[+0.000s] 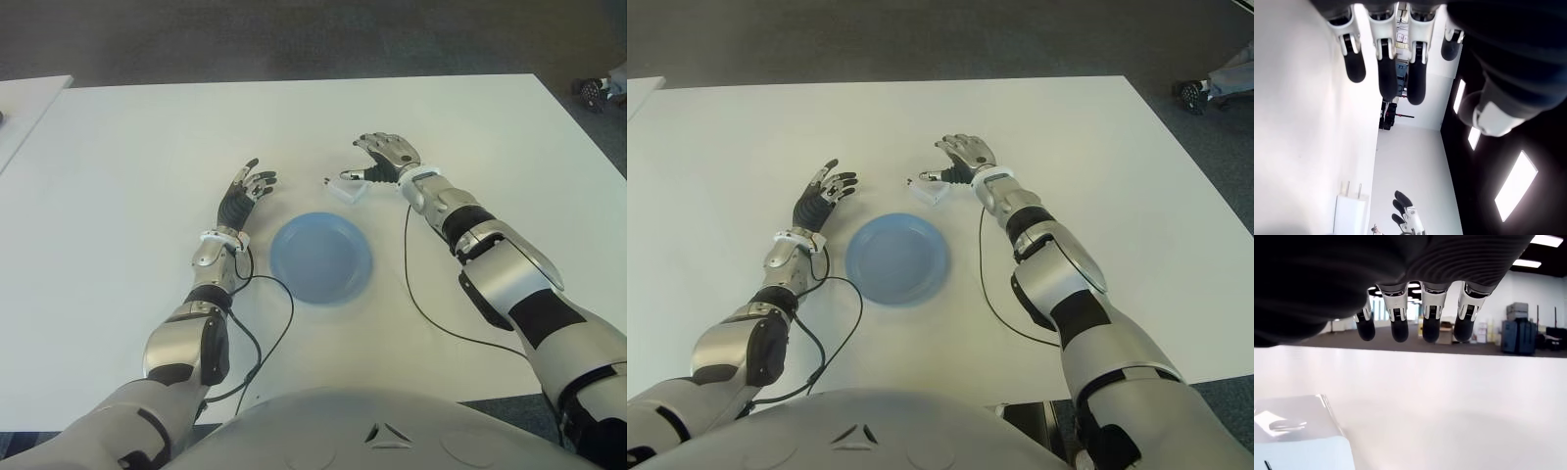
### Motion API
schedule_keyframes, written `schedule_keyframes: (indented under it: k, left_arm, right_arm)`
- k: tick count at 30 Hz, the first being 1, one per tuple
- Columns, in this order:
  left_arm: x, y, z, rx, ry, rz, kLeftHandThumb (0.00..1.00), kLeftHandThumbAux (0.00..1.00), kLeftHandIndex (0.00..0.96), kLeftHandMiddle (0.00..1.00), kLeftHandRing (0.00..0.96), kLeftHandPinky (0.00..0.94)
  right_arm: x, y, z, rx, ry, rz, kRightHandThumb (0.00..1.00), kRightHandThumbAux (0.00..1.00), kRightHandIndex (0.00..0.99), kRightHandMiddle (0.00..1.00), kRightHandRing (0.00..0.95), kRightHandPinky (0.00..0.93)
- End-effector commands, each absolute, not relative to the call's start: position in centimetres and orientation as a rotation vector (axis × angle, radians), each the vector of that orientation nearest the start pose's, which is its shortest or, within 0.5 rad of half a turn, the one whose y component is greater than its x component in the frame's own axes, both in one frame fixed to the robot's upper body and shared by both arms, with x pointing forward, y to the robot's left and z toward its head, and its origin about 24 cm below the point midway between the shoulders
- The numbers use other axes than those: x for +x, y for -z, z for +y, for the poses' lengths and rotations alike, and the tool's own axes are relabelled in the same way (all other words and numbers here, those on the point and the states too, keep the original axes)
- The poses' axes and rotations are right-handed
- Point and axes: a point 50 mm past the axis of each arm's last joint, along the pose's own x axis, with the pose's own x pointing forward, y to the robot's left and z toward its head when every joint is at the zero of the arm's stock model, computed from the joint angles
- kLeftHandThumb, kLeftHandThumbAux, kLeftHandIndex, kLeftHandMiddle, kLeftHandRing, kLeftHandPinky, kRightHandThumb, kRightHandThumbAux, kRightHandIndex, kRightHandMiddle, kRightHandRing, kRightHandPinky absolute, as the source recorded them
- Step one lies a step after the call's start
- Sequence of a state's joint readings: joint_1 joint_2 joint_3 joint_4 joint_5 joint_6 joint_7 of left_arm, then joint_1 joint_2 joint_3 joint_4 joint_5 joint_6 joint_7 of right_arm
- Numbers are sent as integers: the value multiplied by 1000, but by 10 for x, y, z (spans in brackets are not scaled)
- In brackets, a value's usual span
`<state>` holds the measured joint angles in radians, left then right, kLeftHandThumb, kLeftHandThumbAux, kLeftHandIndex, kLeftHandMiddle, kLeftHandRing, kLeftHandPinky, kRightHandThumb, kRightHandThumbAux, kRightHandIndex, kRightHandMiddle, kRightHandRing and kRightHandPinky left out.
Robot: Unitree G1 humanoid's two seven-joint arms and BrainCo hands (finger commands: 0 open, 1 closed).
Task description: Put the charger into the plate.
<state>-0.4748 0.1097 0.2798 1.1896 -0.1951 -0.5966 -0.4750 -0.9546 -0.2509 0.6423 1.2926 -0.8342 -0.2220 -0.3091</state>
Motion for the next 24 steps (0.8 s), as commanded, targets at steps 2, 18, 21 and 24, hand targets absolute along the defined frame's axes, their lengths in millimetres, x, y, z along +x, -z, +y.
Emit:
schedule_keyframes:
  k: [2,18,21,24]
  left_arm:
    - [283,44,183,-208,181,170,139,612,68,274,258,203]
    - [284,44,180,-223,192,163,180,581,87,289,260,219]
    - [284,43,180,-222,193,161,179,579,87,289,260,217]
    - [284,43,180,-222,195,160,179,579,85,285,254,198]
  right_arm:
    - [382,-54,-119,-1544,-339,-107,322,86,0,0,0,0]
    - [377,-43,-102,-1454,-204,26,287,80,0,0,0,0]
    - [377,-42,-101,-1443,-193,42,279,81,0,0,0,0]
    - [377,-42,-100,-1436,-185,54,274,82,0,0,0,0]
